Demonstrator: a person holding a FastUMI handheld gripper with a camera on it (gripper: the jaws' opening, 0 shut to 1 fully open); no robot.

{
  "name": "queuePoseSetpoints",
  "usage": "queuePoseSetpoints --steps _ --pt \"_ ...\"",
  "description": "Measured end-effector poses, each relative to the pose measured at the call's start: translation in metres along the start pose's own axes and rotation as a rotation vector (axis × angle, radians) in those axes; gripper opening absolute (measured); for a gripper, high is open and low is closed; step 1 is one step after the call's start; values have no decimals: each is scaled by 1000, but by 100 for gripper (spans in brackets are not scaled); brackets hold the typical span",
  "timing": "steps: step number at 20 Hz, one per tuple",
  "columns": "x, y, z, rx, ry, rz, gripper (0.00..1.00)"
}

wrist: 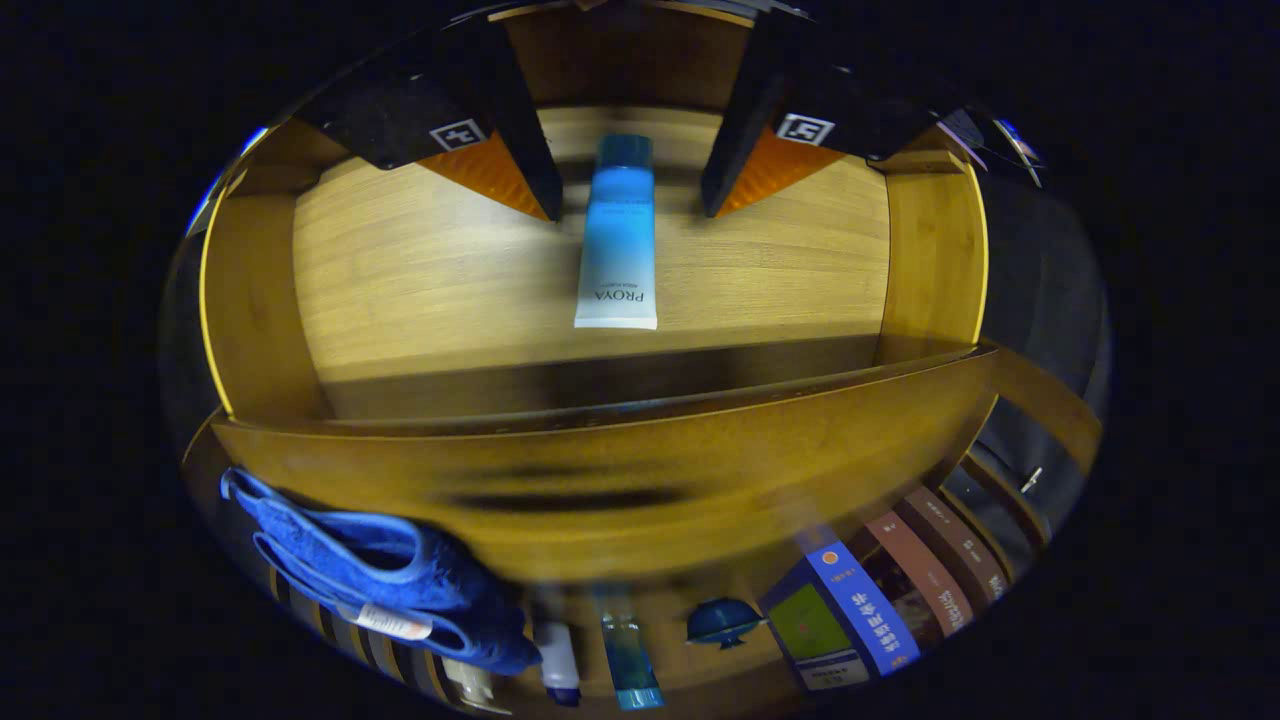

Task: Pull open the drawer, take out the items inside it, and place them on the countertop above the cabinet.

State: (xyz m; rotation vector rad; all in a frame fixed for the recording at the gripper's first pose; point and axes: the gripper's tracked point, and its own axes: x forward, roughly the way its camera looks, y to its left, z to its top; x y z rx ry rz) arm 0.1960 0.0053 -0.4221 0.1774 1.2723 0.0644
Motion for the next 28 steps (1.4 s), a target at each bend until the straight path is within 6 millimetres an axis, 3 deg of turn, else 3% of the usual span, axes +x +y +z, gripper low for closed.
queuePoseSetpoints --steps 2,4,6,13,18,23,28 --pt "15 -6 -7 -16 39 -42 66" --pt "13 -6 -5 -14 51 -50 46" --pt "12 -6 -6 -12 56 -42 37" --pt "-6 -8 -13 58 45 15 37" --pt "-58 3 -11 51 -14 96 37" --pt "-114 15 23 13 -105 128 37" --pt "-119 24 85 -4 -141 100 37"
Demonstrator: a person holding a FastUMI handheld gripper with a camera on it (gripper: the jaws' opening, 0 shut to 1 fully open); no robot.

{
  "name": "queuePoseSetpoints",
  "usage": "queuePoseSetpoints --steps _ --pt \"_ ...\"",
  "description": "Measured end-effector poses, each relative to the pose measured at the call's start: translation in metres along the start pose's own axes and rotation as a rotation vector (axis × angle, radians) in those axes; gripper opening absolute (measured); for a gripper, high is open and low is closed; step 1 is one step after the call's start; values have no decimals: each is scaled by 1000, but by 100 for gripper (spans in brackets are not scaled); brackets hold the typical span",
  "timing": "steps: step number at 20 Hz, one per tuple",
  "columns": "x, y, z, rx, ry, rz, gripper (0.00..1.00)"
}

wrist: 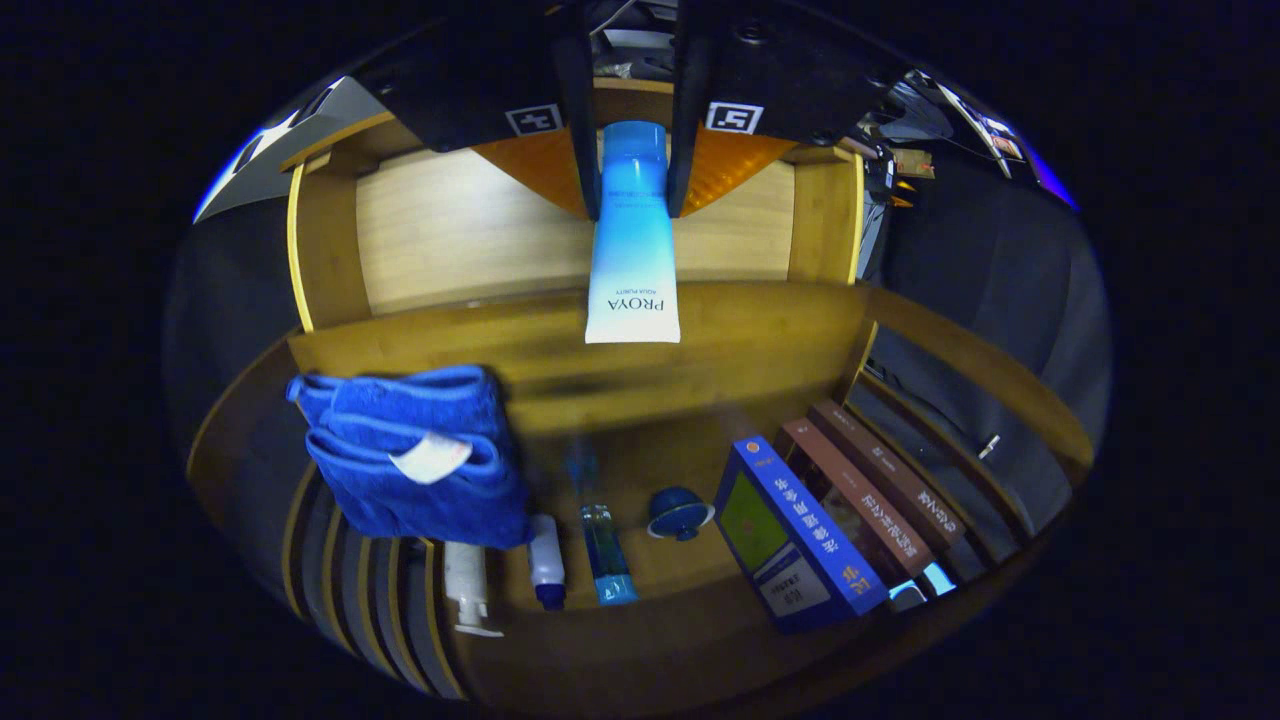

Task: Pull open the drawer, take out the items inside it, and place them on the countertop above the cabinet.

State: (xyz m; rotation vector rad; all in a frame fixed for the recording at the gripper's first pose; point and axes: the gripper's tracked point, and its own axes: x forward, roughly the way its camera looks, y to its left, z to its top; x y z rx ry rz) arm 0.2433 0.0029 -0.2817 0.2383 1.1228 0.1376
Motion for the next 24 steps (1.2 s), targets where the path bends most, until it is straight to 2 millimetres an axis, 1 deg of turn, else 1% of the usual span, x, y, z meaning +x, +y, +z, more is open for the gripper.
queuePoseSetpoints --steps 4,8,9,11,13,15,17,18,21,22,24 --pt "26 0 37 6 18 -23 37" --pt "55 -11 64 -15 33 -76 37" --pt "62 -13 69 -22 39 -87 37" --pt "74 -10 76 -21 55 -92 37" --pt "83 -11 81 -38 65 -99 37" --pt "89 -11 85 -51 71 -105 37" --pt "89 -10 86 -71 83 -102 37" --pt "91 -9 84 -77 84 -101 40" --pt "85 -2 85 -45 62 -68 46" --pt "83 2 86 -33 53 -49 55" --pt "74 2 86 -38 25 -41 72"
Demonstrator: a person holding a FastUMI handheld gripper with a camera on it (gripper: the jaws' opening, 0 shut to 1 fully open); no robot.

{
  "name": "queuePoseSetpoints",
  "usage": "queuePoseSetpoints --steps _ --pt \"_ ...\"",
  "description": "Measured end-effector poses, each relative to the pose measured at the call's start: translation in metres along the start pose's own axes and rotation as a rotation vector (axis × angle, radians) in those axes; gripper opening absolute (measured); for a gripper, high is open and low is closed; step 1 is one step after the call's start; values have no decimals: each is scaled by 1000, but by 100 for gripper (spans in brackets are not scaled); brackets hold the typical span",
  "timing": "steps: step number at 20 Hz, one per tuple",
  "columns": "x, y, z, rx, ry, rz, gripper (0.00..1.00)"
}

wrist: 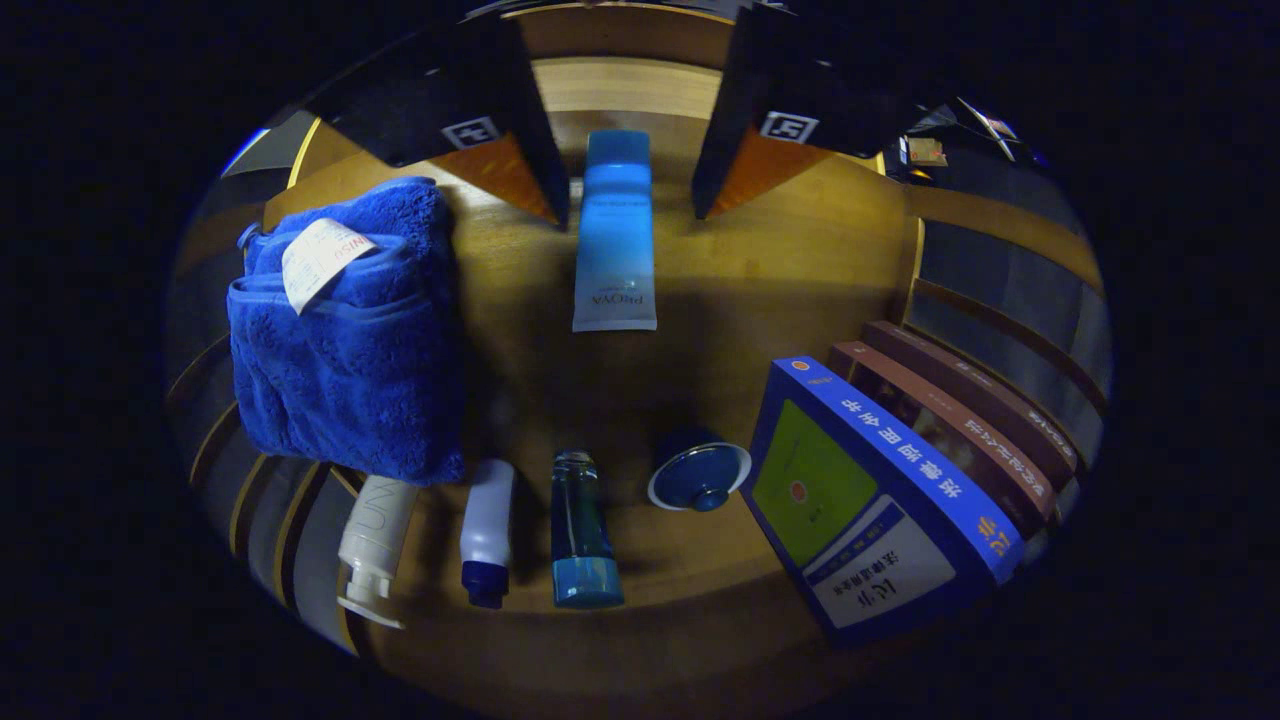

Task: Pull open the drawer, take out the items inside it, and place them on the countertop above the cabinet.

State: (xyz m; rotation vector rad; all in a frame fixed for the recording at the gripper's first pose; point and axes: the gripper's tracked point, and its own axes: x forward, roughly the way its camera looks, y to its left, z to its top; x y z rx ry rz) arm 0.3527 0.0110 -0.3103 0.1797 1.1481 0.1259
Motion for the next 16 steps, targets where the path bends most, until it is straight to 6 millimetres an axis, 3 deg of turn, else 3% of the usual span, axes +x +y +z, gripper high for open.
queuePoseSetpoints --steps 2,6,10,16 --pt "-14 2 2 -18 -53 5 90" --pt "-63 12 -1 -71 -184 31 98" --pt "-116 29 -27 -109 -321 106 98" --pt "-184 35 -81 -186 -613 87 97"
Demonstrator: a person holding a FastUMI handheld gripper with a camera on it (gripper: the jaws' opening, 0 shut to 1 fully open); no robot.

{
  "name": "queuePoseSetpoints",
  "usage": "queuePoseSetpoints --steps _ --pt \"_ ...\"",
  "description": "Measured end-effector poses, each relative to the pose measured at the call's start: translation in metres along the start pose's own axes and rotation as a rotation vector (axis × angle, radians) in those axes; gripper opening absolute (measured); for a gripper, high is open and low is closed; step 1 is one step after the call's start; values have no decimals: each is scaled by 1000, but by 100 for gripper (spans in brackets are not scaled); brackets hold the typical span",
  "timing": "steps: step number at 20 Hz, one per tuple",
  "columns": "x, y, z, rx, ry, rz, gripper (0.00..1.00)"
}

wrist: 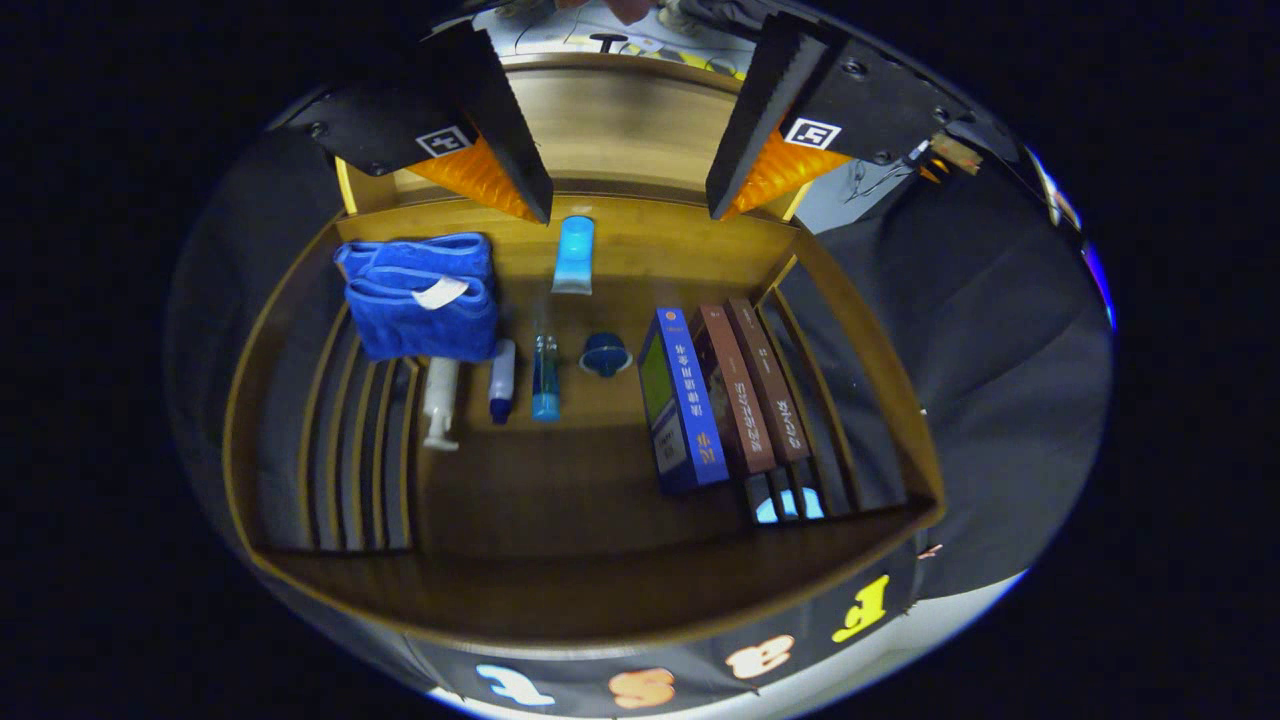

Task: Pull open the drawer, take out the items inside it, and place them on the countertop above the cabinet.

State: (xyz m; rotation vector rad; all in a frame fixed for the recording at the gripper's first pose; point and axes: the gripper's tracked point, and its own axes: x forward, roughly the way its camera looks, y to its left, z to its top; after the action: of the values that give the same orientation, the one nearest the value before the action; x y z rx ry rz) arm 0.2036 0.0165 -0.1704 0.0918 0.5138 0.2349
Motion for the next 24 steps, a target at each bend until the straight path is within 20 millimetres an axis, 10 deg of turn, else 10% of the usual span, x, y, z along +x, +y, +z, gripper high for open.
queuePoseSetpoints --steps 4,10,17,24 --pt "-52 2 -22 6 -186 -61 97" --pt "-78 -8 -92 -21 -326 -138 97" --pt "-58 -16 -197 -46 -280 -178 97" --pt "-26 -29 -229 -83 -241 -206 97"
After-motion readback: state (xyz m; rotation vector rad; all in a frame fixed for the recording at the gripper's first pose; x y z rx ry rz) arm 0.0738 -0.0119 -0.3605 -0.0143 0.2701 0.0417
